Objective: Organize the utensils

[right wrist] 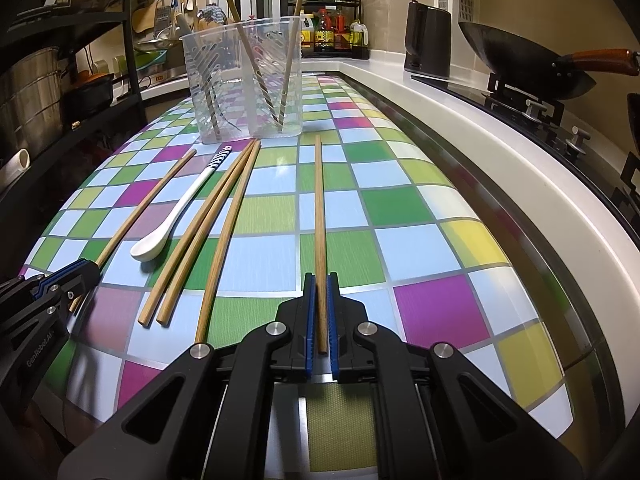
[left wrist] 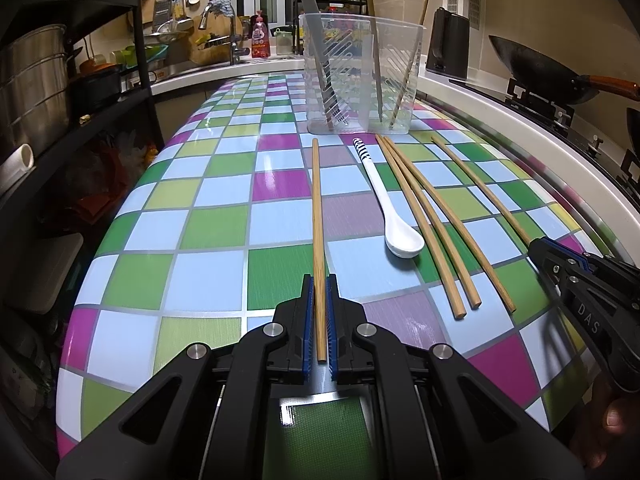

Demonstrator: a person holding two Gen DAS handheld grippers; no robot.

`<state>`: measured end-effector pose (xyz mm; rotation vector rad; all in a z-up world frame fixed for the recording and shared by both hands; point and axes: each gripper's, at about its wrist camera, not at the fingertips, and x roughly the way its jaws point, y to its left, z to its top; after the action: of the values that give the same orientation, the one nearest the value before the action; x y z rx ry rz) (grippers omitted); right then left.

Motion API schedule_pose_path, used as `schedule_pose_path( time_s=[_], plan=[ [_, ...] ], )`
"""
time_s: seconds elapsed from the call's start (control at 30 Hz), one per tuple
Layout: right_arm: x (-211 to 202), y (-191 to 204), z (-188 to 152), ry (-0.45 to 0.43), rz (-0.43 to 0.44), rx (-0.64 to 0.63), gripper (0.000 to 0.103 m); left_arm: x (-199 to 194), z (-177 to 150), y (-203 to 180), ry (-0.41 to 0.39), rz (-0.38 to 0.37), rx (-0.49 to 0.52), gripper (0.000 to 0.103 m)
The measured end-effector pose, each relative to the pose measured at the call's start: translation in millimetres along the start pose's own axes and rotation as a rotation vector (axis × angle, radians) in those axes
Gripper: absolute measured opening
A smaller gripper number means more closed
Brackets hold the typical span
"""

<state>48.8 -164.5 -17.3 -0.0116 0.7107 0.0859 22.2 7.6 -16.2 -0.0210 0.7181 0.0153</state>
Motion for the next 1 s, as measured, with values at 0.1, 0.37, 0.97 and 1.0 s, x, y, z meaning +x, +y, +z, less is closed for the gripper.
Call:
schedule_pose_path(
  time_s=[0.1, 0.37, 0.97, 1.0],
  plan=[
    [0, 1, 0, -0.003, -0.001, -0.003, 0.006, 1, 1, 0, 0.0, -0.002, -0.003, 0.006],
    [-2, -1, 1, 0.006, 0.002, 0.013, 0.006, 2, 2, 2, 0.008, -0.013, -0.012, 0.006],
    [-26, -4, 14, -0.053, -0.022, 0.017, 0.005, -20, 10, 8, -0.052, -0.051, -0.035, 0.006],
    [-27, -3, 16, -0.058, -0.025, 0.014, 0.005, -22, 10, 8, -0.058, -0.053, -0.035, 0.006]
  ],
)
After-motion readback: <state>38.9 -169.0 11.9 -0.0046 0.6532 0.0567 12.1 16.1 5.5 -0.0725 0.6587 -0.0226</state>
